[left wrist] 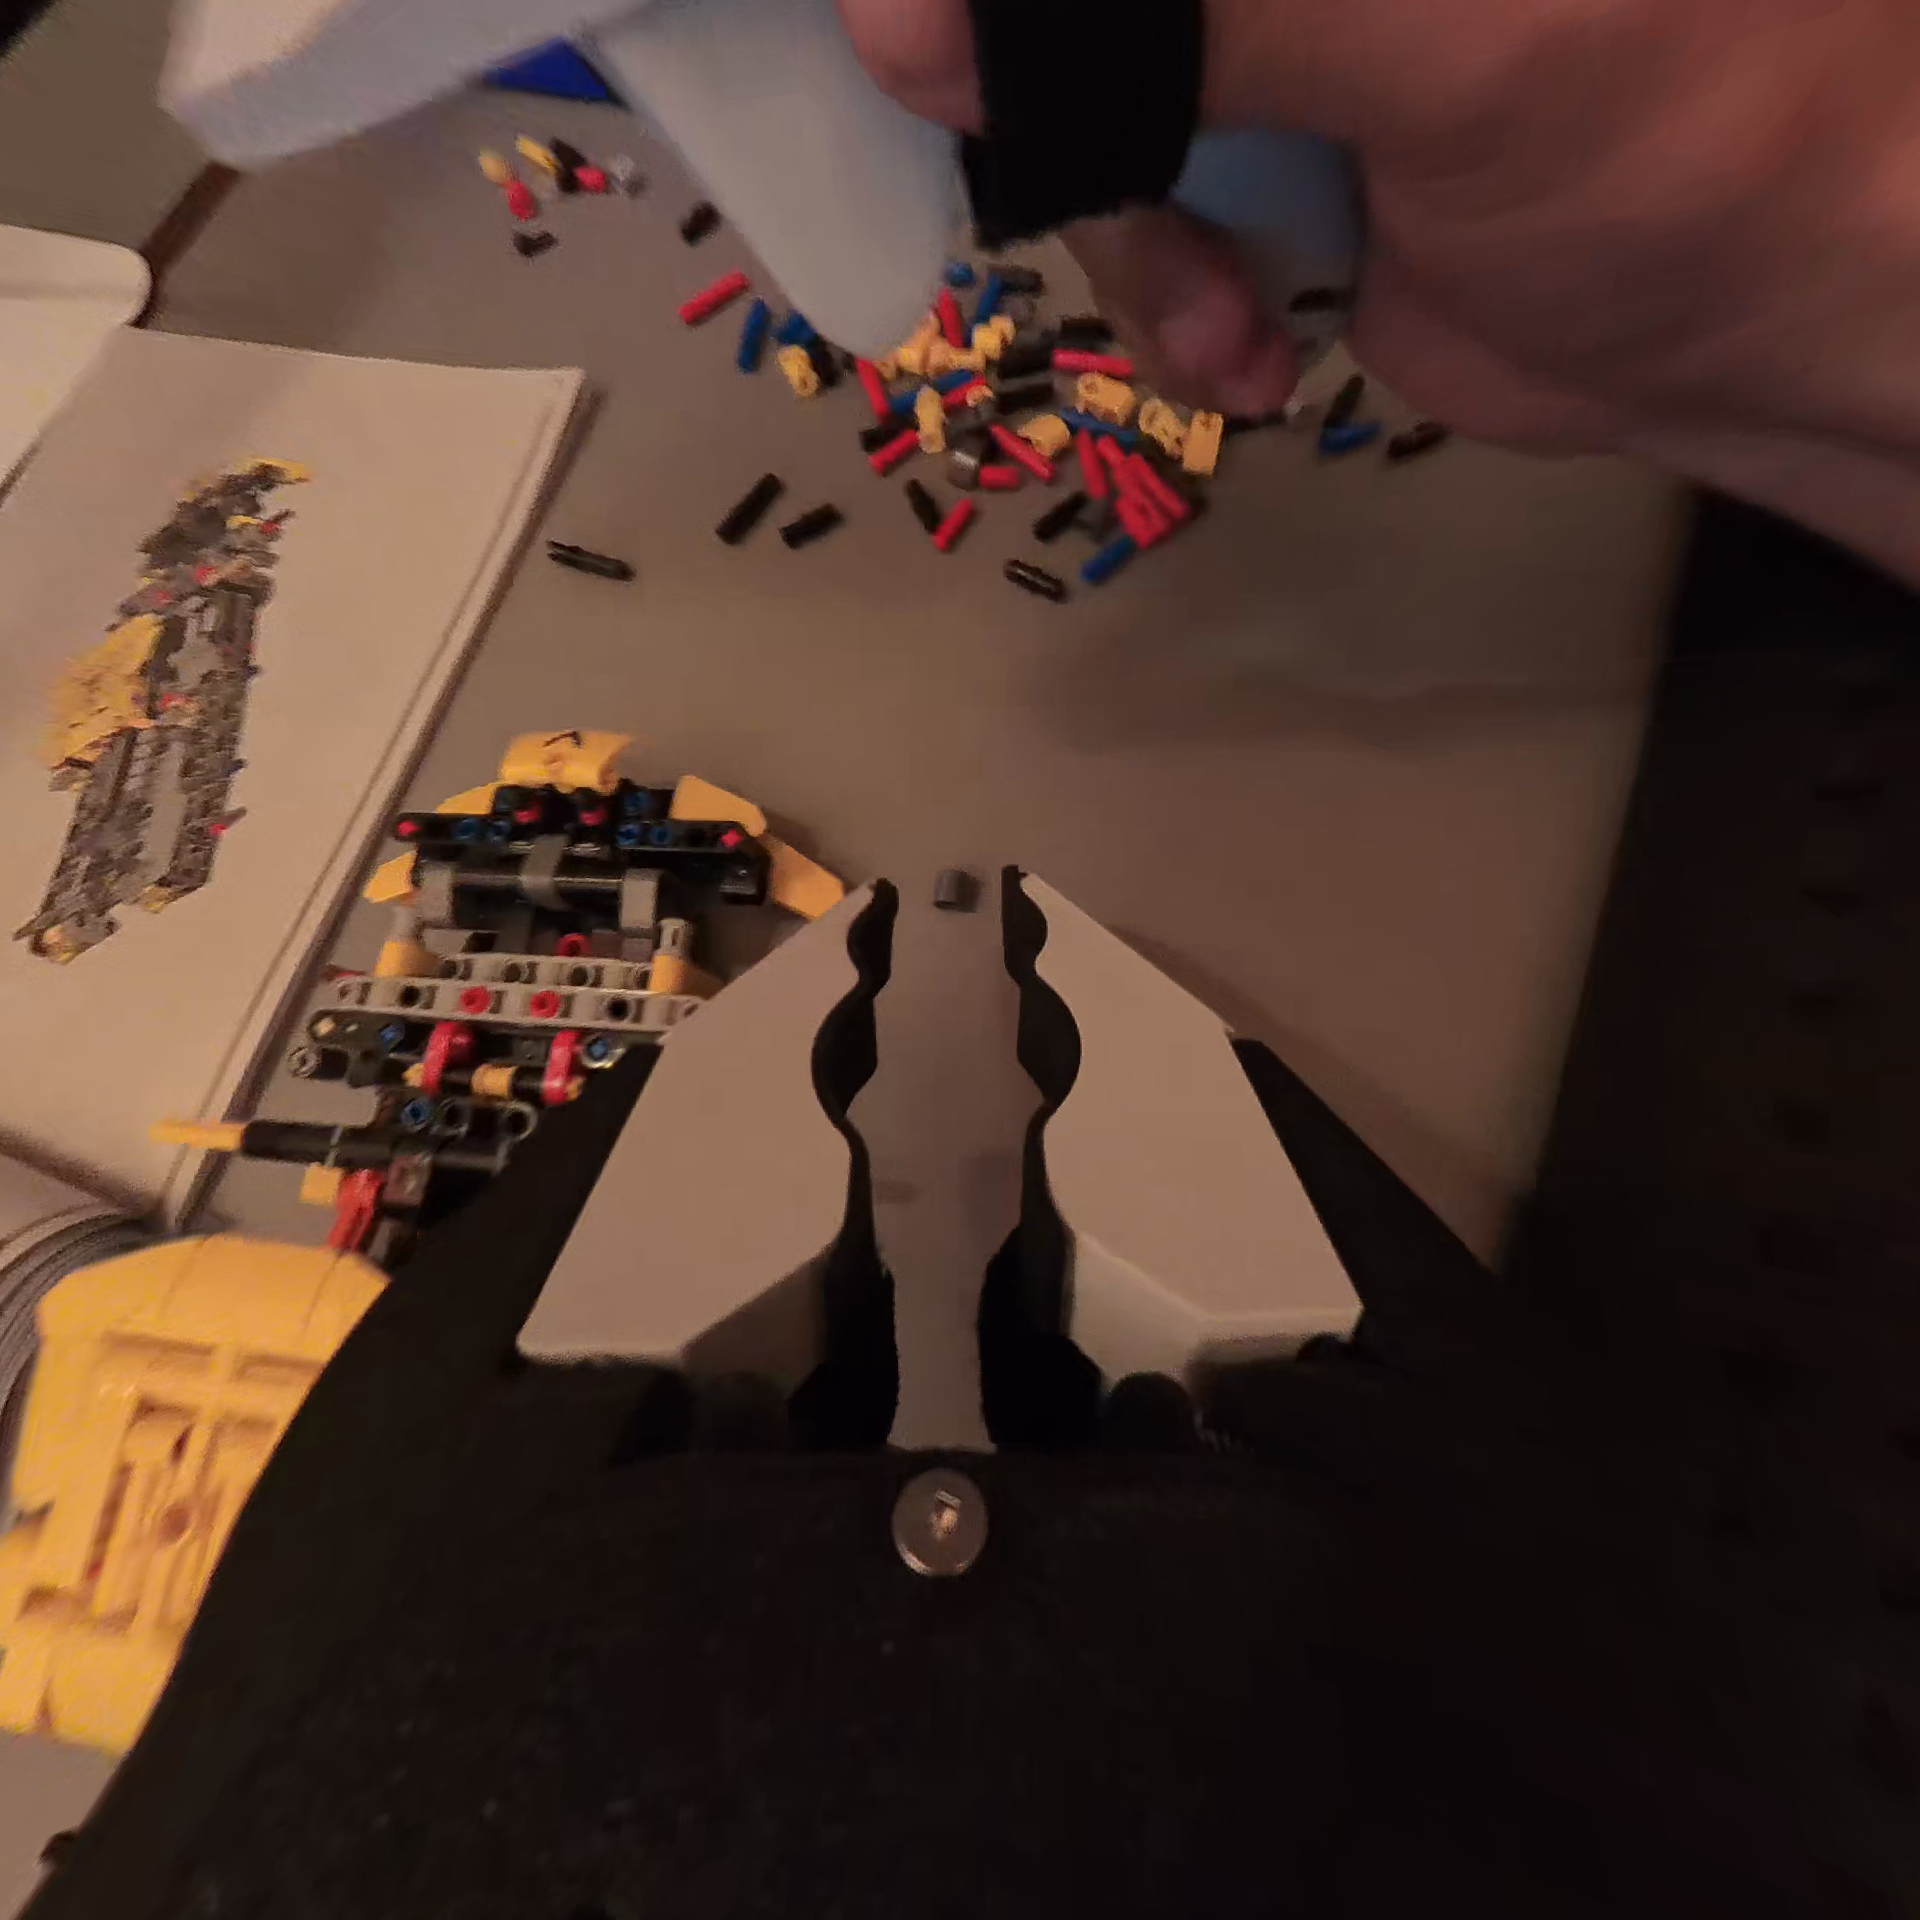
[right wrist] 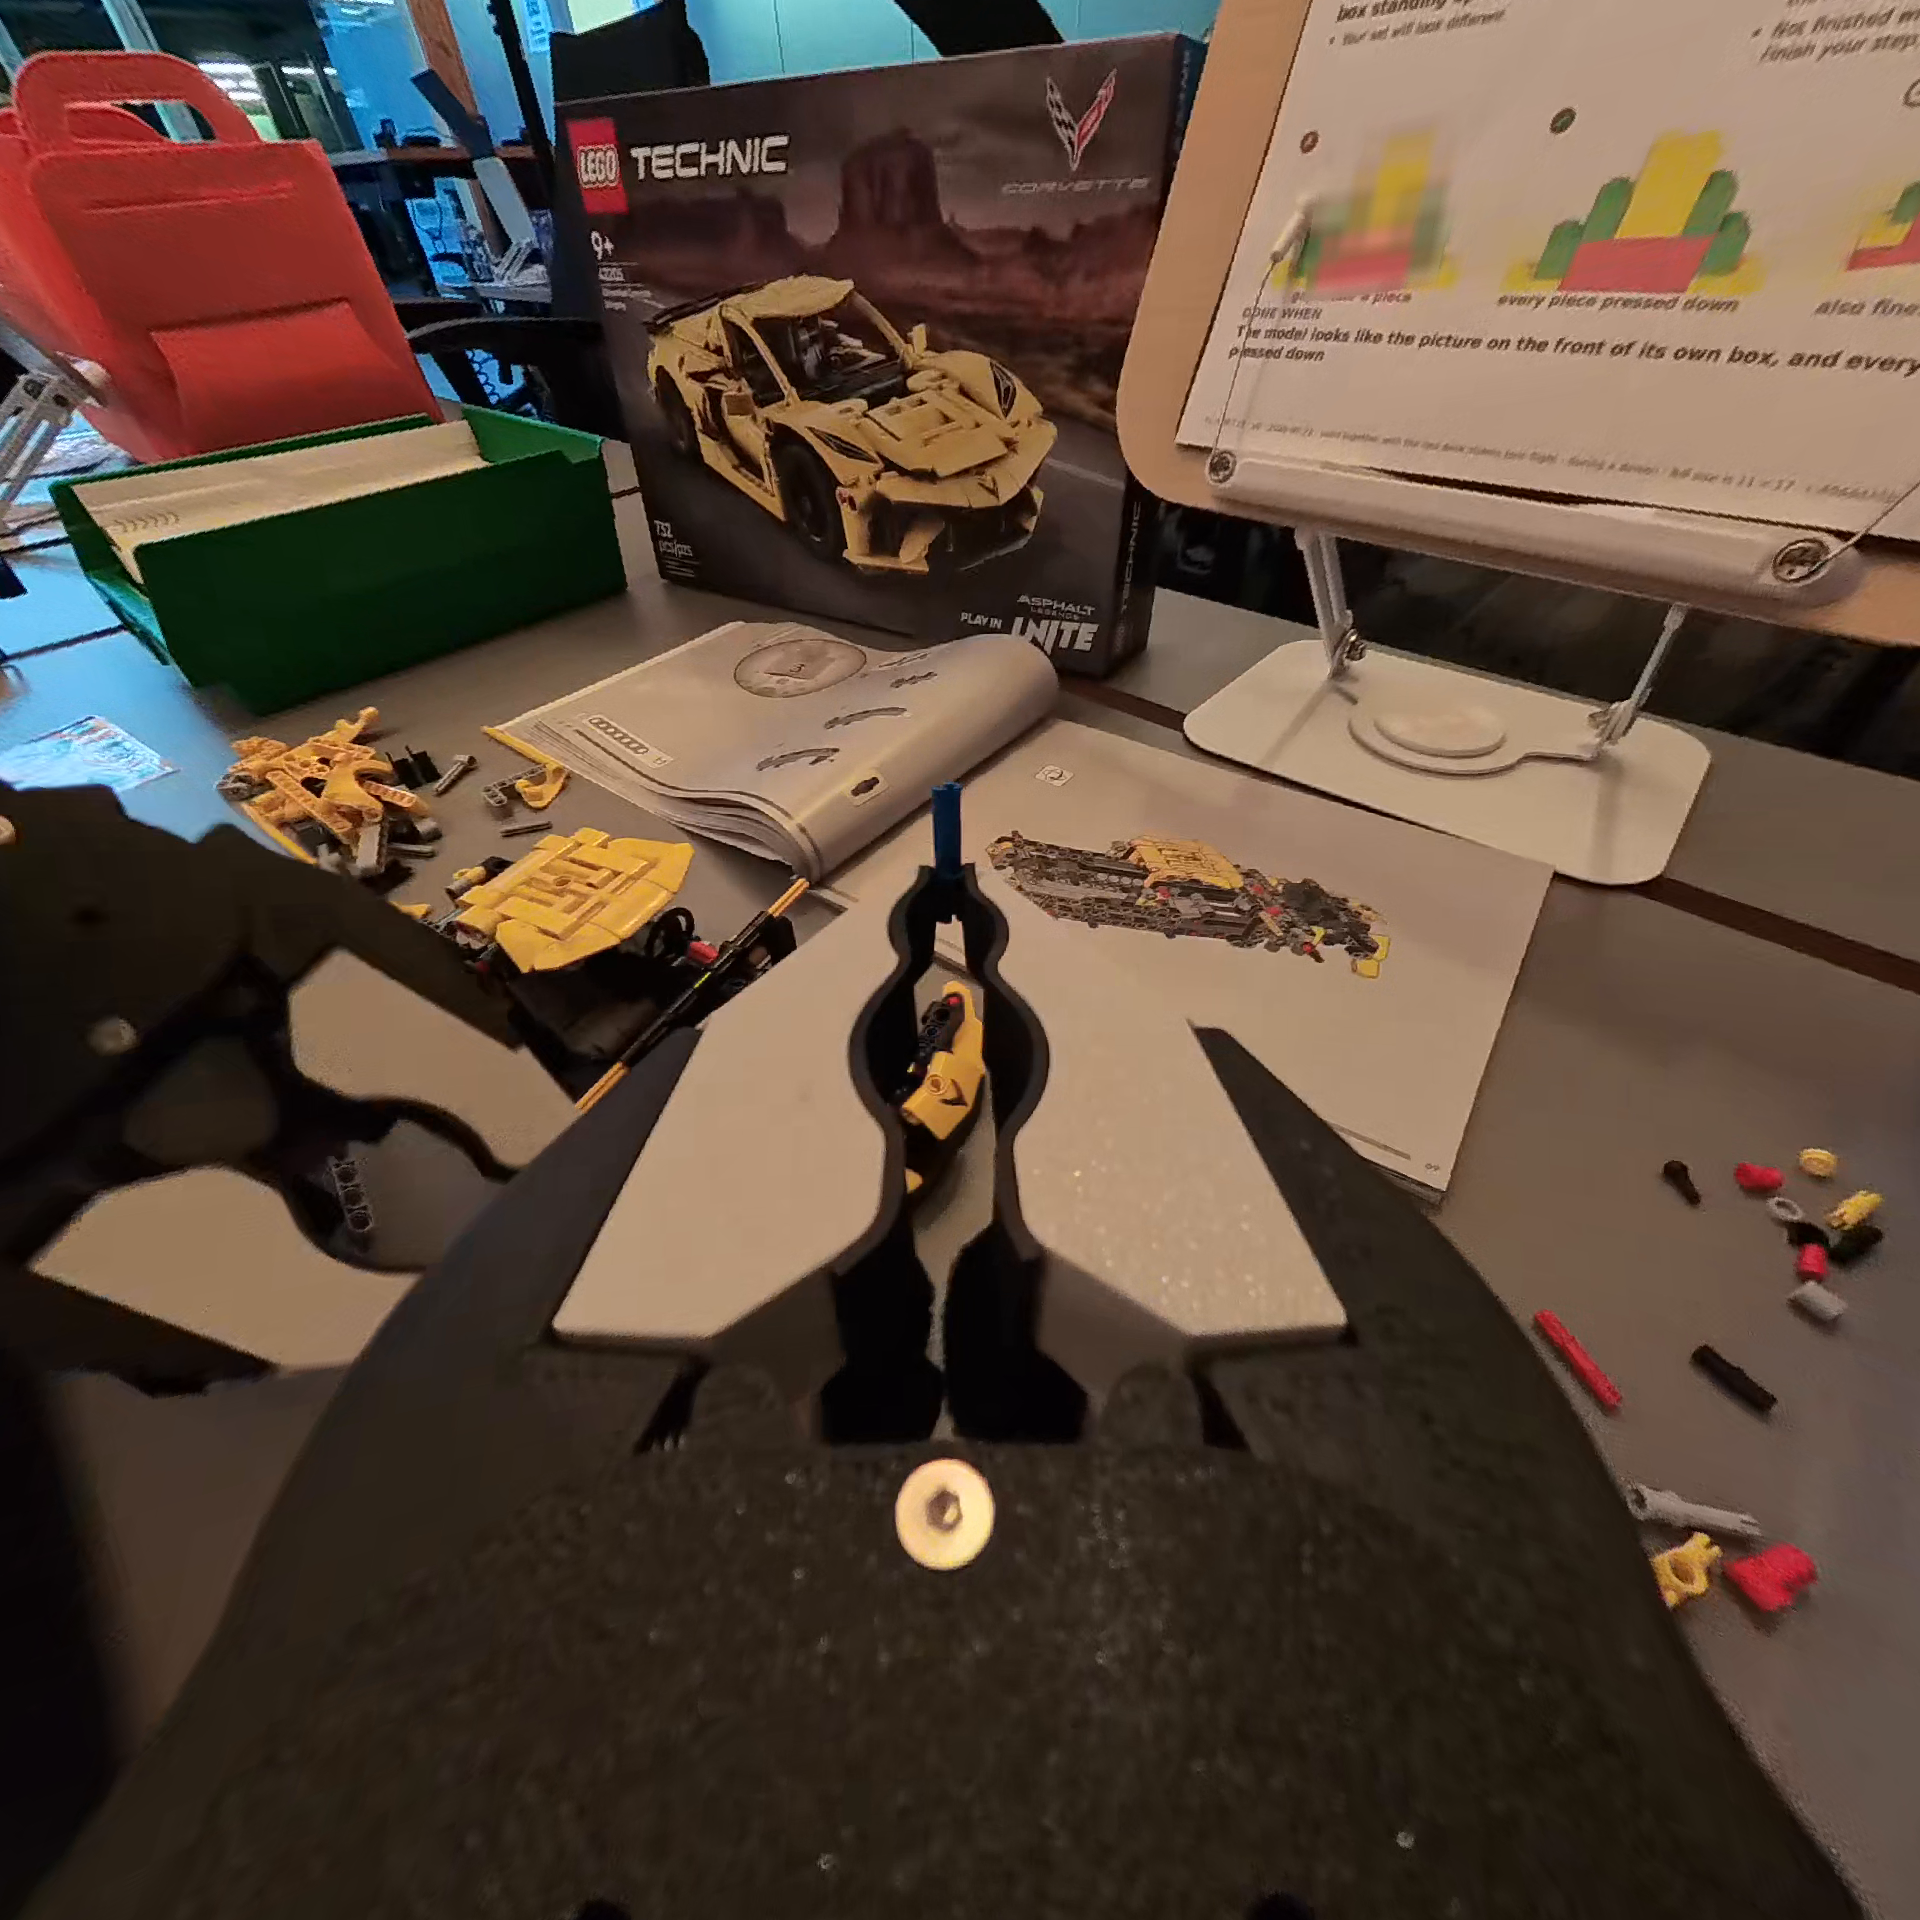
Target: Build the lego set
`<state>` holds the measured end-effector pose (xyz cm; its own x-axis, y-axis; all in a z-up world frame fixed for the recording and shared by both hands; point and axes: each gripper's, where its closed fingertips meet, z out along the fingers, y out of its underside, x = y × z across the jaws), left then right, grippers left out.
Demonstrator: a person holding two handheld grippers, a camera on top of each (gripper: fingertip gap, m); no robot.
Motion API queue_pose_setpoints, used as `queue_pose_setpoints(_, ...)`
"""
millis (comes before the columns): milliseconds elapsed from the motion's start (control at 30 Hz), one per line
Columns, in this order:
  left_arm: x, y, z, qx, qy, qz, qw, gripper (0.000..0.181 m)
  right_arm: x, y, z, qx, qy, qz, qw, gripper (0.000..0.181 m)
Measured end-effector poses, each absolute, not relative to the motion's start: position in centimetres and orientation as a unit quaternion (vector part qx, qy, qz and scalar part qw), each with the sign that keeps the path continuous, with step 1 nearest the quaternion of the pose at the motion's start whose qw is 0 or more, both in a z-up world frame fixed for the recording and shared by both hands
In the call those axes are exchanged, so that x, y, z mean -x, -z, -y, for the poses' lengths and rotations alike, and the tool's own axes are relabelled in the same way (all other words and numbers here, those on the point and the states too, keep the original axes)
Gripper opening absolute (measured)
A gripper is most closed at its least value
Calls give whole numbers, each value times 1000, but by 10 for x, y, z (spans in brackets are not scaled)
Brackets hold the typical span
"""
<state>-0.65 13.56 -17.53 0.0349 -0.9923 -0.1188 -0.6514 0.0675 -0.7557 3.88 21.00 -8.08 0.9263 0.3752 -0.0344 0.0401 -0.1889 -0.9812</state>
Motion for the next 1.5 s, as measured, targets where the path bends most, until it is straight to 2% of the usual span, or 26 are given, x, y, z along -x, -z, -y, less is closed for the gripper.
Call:
queue_pose_setpoints(200, -2, 199, -128, 651, 255, -658, 280, 20, -38, 73, -207, 747, -183, 126, 627, 3)
queue_pose_setpoints(400, -6, 206, -139, 662, 231, -657, 278, 20, -38, 70, -204, 743, -202, 122, 627, 3)
queue_pose_setpoints(467, -7, 209, -139, 662, 230, -658, 274, 8, -38, 70, -204, 742, -209, 123, 625, 3)
queue_pose_setpoints(600, -6, 208, -142, 655, 226, -666, 276, 7, -40, 72, -204, 743, -211, 119, 623, 3)
queue_pose_setpoints(700, -3, 167, -149, 629, 293, -643, 325, 7, -40, 74, -204, 745, -213, 123, 620, 3)
queue_pose_setpoints(800, 15, 77, -162, 564, 457, -552, 411, 7, -14, 74, -195, 736, -244, 186, 604, 2)
queue_pose_setpoints(933, 62, 0, -186, 489, 660, -398, 409, 6, 51, 65, -174, 686, -334, 280, 583, 3)
queue_pose_setpoints(1067, 78, -17, -184, 443, 756, -323, 358, 6, 87, 52, -179, 650, -437, 257, 566, 3)
queue_pose_setpoints(1167, 71, -11, -182, 441, 776, -301, 335, 6, 97, 31, -178, 607, -490, 241, 578, 2)
queue_pose_setpoints(1500, 61, -6, -172, 433, 789, -299, 315, 6, 87, 21, -175, 587, -520, 216, 582, 3)
